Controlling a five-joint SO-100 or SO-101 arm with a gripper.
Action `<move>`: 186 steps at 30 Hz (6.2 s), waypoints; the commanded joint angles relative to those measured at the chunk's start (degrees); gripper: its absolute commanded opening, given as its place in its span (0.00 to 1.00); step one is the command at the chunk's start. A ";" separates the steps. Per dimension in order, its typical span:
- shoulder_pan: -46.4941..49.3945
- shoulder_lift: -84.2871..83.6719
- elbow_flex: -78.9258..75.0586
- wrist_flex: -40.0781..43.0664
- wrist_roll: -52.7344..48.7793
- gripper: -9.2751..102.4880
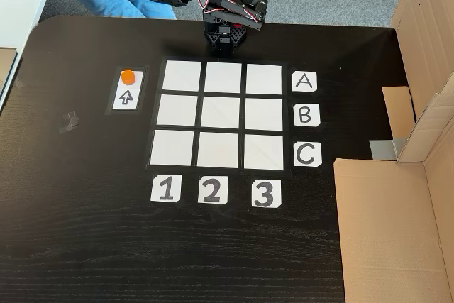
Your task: Pick up the round, orange token and place it in the grid on square B2.
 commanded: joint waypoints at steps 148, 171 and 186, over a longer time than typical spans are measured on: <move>-44.74 -139.92 -123.93 46.49 -13.36 0.73; -46.23 -143.00 -126.21 45.18 -13.01 0.09; -46.32 -132.98 -125.16 45.26 -13.18 0.08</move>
